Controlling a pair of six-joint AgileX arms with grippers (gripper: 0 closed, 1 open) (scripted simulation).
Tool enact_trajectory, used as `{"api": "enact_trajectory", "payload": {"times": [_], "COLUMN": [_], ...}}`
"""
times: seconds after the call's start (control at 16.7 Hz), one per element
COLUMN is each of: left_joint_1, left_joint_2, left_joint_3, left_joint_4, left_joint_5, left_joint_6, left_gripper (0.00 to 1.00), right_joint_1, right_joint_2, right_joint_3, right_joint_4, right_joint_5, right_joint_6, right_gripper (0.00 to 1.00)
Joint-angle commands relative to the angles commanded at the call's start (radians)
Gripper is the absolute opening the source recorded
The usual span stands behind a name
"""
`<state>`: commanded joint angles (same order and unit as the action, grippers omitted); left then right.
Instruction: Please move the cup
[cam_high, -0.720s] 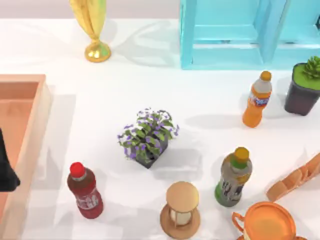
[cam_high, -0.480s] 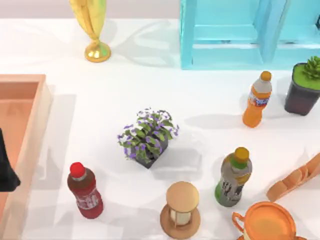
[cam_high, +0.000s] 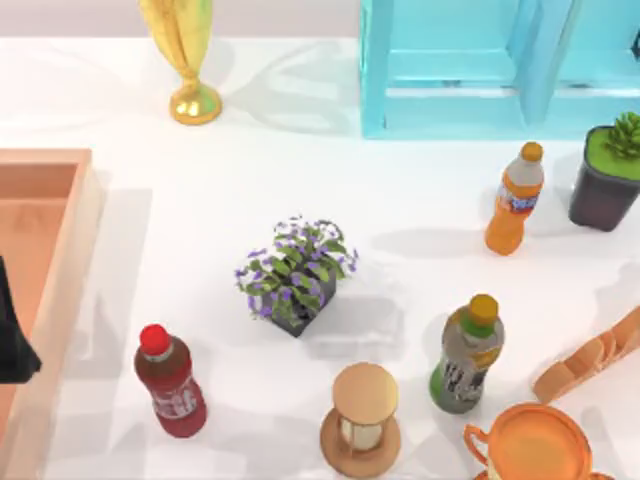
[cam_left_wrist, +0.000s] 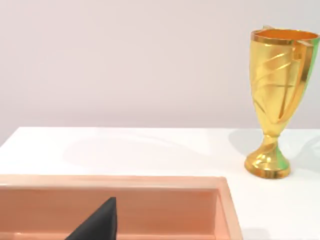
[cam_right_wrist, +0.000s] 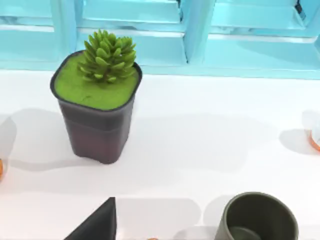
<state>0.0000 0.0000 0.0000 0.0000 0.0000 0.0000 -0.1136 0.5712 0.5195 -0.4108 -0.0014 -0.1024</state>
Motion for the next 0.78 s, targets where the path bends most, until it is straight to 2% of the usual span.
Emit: {"api": "enact_trajectory", "payload": {"times": [0.42, 0.78], "left_joint_1": [0.0, 0.0], "left_joint_2": [0.0, 0.0], "left_joint_3": [0.0, 0.0], "left_joint_4": [0.0, 0.0], "left_joint_5": [0.0, 0.0], "left_joint_6": [0.0, 0.0], "left_gripper": [1.0, 1.0], "right_joint_1": [-0.125, -0.206], "right_joint_2": [0.738, 1.178], "right_joint_3": [0.574, 0.956], "right_joint_4": [-0.469, -0.771], "right_joint_5": [0.012, 0.01], "right_joint_6": [-0.128, -0.204], "right_gripper": [1.0, 1.0]}}
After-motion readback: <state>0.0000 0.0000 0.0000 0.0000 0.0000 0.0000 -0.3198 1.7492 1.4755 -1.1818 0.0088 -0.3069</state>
